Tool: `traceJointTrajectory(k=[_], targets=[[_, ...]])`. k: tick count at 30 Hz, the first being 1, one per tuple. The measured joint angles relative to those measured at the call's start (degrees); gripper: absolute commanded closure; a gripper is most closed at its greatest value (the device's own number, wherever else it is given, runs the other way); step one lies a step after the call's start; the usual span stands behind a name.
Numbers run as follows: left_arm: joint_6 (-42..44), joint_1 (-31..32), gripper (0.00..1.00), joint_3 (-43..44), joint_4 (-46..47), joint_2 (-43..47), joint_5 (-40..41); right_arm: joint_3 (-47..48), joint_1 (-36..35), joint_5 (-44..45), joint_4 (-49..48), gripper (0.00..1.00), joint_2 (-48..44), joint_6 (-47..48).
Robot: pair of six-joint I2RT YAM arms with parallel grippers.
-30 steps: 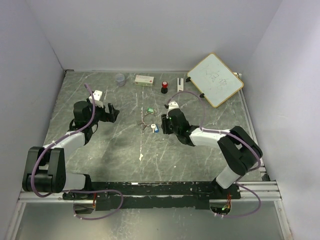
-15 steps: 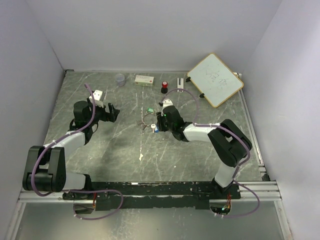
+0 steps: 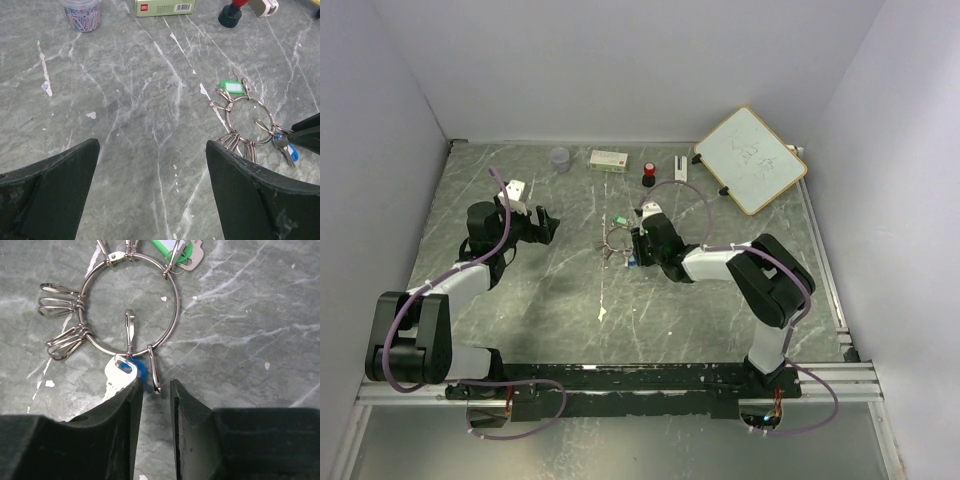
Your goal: Remove the keys from the keyring
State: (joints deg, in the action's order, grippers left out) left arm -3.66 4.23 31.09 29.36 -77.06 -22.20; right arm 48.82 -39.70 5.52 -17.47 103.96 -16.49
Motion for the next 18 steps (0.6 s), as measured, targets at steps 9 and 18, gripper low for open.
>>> traceJointTrajectory(k=[9, 18], targets=[[0.0, 0.0, 0.01, 0.0, 0.4, -0.9, 0.0, 2.9, -0.2, -0.4, 0.1, 1.00, 2.5, 0.5], [0.0, 0.0, 0.04, 0.0, 0.5, -1.1, -0.1, 4.0, -1.5, 0.5, 3.8, 1.00, 0.8, 4.3]])
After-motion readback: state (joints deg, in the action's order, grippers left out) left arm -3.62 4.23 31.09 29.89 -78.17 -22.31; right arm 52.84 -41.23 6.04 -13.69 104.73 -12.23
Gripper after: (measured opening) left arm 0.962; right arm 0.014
